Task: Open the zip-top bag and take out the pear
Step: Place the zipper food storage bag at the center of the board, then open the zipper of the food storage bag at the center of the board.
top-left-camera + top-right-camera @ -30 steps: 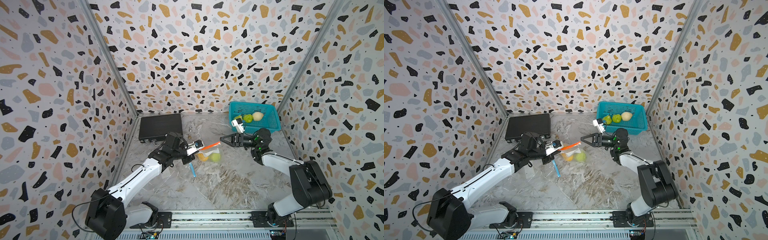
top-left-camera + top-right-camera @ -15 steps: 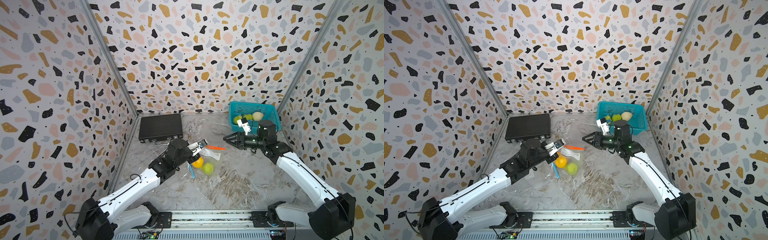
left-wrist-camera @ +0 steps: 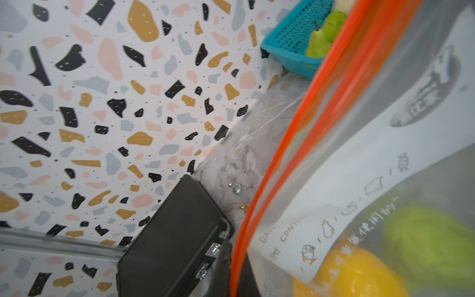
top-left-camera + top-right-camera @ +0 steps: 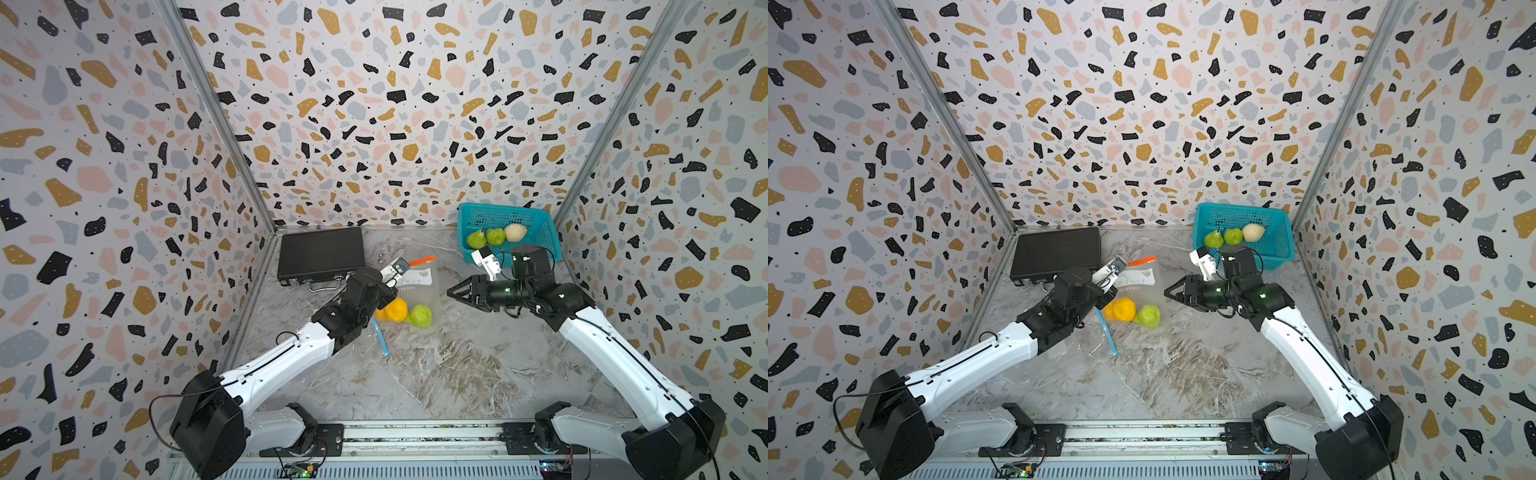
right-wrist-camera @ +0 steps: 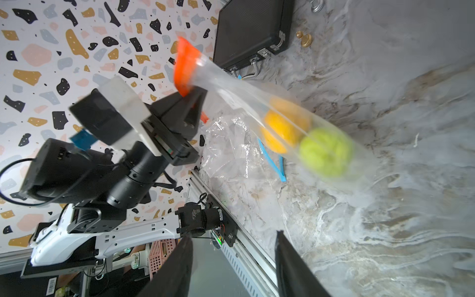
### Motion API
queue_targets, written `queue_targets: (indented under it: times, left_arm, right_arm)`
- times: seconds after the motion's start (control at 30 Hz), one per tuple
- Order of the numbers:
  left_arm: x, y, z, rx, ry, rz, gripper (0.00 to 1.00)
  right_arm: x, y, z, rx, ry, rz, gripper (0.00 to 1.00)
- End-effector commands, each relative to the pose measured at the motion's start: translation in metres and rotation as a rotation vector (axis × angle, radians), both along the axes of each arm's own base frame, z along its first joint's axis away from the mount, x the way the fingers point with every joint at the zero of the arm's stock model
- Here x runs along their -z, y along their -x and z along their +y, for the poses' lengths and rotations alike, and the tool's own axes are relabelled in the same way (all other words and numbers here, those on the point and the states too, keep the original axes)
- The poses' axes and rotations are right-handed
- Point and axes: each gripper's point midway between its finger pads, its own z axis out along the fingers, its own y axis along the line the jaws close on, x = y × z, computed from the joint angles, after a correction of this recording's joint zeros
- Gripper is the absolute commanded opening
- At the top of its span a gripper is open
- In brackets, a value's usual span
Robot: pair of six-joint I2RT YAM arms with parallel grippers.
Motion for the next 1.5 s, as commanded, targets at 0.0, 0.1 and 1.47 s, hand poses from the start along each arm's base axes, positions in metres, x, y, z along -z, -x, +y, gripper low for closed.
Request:
queue_targets:
  times: [0.0,0.1,1.47]
  left_arm:
    - [-0.043,-0.009,0.016,-0.064,0.064,-0.085,0.0]
    - [-0.039,0.001,-0.005,0.038,0.145,-0.014,0.0]
    - [0.081,0.082,-0.12,0.133,0.217,0.213,0.0]
  right_arm:
    - [-0.023,-0.014,-0.007,-0.001,0.001,-0.076,0.53]
    - [-0.024,-0.021,-0.005,-0.014,-0.011,-0.083,0.53]
    - [0.095,-0.014,-0.009,0.273,-0.158,0.15,0.48]
